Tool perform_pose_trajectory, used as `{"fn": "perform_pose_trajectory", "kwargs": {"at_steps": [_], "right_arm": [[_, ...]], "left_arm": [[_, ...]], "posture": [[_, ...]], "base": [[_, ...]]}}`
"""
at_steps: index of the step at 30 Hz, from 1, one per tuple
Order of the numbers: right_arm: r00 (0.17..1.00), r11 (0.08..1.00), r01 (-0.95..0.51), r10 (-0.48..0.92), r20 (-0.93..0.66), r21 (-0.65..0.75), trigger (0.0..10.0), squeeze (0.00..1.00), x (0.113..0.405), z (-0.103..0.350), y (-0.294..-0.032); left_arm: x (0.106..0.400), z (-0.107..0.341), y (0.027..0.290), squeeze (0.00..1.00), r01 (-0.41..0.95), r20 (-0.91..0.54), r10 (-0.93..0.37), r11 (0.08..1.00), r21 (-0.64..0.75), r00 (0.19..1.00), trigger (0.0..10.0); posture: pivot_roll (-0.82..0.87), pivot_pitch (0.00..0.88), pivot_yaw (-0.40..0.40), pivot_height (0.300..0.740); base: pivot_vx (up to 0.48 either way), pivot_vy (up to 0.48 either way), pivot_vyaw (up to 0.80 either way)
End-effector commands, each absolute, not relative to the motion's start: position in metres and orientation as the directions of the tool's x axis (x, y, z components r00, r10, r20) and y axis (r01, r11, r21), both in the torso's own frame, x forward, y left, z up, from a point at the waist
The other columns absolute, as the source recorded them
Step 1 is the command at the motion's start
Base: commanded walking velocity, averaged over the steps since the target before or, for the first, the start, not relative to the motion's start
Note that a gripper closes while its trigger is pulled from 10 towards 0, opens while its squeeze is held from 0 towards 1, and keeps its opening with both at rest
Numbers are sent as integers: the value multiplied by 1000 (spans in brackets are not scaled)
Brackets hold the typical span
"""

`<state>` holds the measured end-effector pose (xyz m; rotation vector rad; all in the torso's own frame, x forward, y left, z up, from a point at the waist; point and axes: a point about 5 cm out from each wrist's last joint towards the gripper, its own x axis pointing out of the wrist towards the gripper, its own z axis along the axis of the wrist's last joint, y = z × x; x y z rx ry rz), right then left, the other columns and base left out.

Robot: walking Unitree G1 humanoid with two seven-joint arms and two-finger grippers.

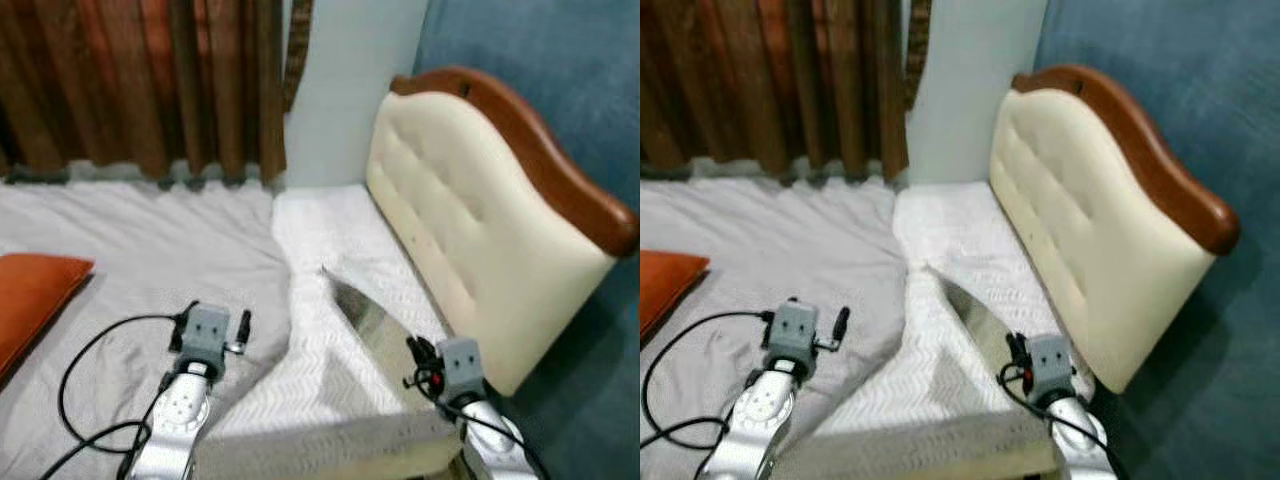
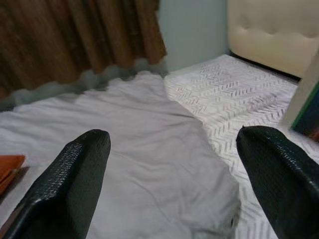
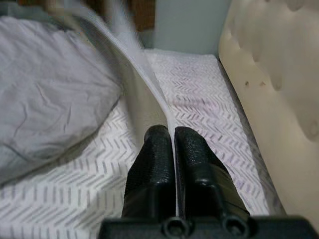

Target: Clean up the room

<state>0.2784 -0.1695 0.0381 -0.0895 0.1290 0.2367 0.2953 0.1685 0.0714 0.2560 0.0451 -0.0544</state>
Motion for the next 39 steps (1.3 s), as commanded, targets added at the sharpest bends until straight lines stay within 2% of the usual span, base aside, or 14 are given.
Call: {"fn": "perform_pose_trajectory", "kwargs": {"at_steps": [1,7,13,16,18,22,23,26,27,30,33,36,37,39], "right_arm": [[974,975,-208,199,-106,-75,0,0,282,45,-177],[975,977,-202,194,-109,-72,0,0,279,43,-176],[975,979,-195,187,-119,-63,0,0,276,40,-177],[973,982,-188,187,-132,6,0,0,276,38,-176],[948,954,-252,278,-156,164,0,0,288,39,-157],[913,901,-335,383,-141,275,0,0,303,47,-133],[893,843,-366,438,-107,395,0,0,319,61,-108],[845,749,-448,533,-43,489,0,0,332,83,-68],[845,749,-448,533,-43,489,0,0,332,83,-68],[837,655,-430,547,3,622,0,0,346,100,-43],[851,624,-396,526,14,674,0,0,352,105,-35],[873,652,-329,486,-43,684,0,0,353,95,-39],[886,692,-284,454,-94,664,0,0,352,88,-44],[896,712,-263,430,-109,651,0,0,353,86,-47]], "left_arm": [[300,75,156,0,104,-45,-96,963,249,994,10000],[301,73,153,0,142,-73,-127,953,268,989,10000],[302,72,153,0,125,-85,-107,960,250,991,10000],[302,72,153,0,120,-89,-101,961,249,991,10000],[301,68,153,0,114,-111,-86,955,275,990,10000],[299,68,153,0,119,-124,-85,944,308,989,10000],[294,71,158,0,139,-126,-101,928,345,987,10000],[279,82,167,0,190,-128,-153,913,361,980,10000],[279,82,167,0,190,-128,-153,913,361,980,10000],[261,86,179,0,285,-180,-235,897,339,955,10000],[234,95,195,0,379,-238,-319,883,278,917,10000],[222,88,202,0,423,-295,-346,869,258,891,10000],[211,90,207,0,424,-319,-337,866,263,886,10000],[204,92,209,0,415,-323,-323,867,275,890,10000]], "posture": [[62,0,-90,740],[57,0,-85,740],[50,0,-77,740],[49,0,-73,740],[50,0,-62,740],[58,1,-55,740],[95,74,-40,740],[170,191,-22,740],[170,191,-22,740],[225,308,-5,740],[264,462,27,740],[267,490,33,740],[266,549,31,740],[269,579,33,740]], "base": [[480,0,0],[480,0,0],[0,0,0],[0,0,0],[0,0,0],[0,0,0],[0,0,0],[0,0,0],[0,0,0],[0,0,0],[0,0,0],[0,0,0],[0,0,0],[0,0,0]]}}
